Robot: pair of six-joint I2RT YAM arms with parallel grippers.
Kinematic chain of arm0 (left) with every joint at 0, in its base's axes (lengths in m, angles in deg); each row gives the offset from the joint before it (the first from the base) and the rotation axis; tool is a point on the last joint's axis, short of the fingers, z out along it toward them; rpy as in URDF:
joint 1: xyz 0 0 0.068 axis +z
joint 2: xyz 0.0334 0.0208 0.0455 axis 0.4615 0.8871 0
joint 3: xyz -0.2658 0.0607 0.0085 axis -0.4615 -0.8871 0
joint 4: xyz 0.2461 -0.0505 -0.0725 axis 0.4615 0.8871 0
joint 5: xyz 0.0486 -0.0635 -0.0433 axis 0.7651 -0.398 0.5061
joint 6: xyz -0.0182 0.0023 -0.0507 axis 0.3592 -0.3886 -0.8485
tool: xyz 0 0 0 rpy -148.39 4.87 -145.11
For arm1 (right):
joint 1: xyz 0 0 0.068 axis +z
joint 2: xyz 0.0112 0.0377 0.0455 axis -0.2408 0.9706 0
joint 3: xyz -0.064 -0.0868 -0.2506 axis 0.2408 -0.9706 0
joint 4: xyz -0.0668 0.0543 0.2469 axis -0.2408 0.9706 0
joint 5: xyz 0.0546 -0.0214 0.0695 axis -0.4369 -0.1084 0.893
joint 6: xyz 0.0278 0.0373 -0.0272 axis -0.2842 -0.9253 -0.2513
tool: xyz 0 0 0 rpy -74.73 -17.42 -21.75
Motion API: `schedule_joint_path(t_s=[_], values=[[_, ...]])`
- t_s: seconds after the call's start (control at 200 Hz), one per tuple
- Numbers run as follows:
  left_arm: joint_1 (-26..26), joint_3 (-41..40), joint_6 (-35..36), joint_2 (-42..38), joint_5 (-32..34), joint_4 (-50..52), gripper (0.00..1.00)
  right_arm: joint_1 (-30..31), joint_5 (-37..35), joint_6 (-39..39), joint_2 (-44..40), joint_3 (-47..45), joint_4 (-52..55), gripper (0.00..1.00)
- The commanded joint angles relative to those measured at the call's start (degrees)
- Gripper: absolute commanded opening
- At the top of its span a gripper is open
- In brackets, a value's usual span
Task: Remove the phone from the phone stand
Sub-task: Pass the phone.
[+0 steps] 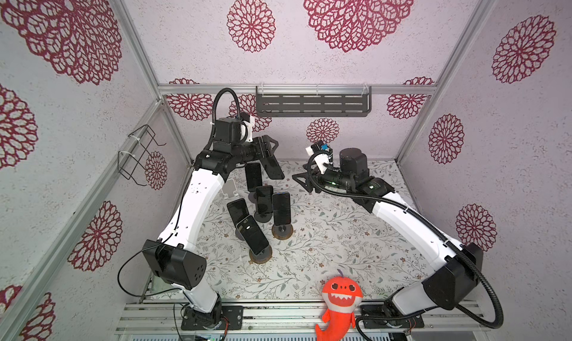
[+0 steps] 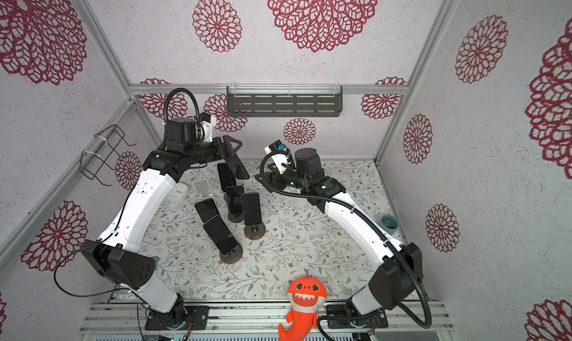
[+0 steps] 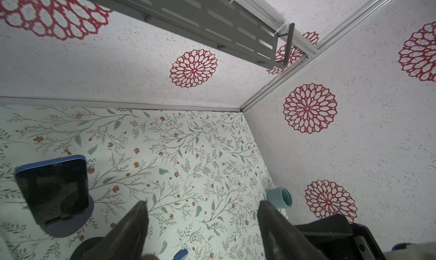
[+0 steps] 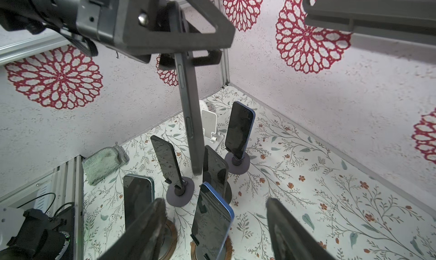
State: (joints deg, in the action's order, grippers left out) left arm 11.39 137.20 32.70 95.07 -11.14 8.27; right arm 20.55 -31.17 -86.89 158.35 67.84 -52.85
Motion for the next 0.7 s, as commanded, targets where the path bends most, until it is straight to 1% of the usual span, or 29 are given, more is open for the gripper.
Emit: schedule_joint_path(t_s=[0.0,0.185,0.29,0.325,0.375,0.4,0.45,0.51,0.695], values=[[-1.33,0.67,-1.02,0.89,-2.54,-3.91,0.64,1.18,0.66,-1.22,0.52,2.48,-4.97,0.71],[-2.17,-0.48,-2.6,1.44,-2.95,-6.03,0.64,2.34,0.78,-3.04,4.25,3.99,-7.56,0.69],[-2.41,-1.88,-3.7,1.11,-2.9,-7.49,0.64,2.52,0.17,-3.86,5.93,4.26,-8.6,0.61],[-2.45,-2.3,-3.91,0.93,-2.91,-7.86,0.64,2.52,0.15,-4.22,6.26,4.04,-9.12,0.57],[-2.46,-2.95,-3.97,0.62,-2.83,-8.18,0.64,2.52,0.29,-4.88,6.85,4.11,-9.54,0.44],[-2.43,-3.24,-3.96,0.42,-2.77,-8.37,0.64,2.52,0.51,-5.18,7.14,4.32,-9.46,0.4],[-2.45,-3.93,-4.19,-0.02,-2.55,-8.87,0.64,2.51,1.15,-5.92,7.71,4.39,-10.23,0.36],[-2.42,-4.17,-4.23,-0.22,-2.54,-9.11,0.64,2.61,1.48,-7.06,8.28,4.17,-11.33,0.27],[-2.45,-5.77,-4.72,-1.13,-2.71,-10.15,0.64,2.6,-0.07,-7.95,8.6,3.81,-12.27,0.06]])
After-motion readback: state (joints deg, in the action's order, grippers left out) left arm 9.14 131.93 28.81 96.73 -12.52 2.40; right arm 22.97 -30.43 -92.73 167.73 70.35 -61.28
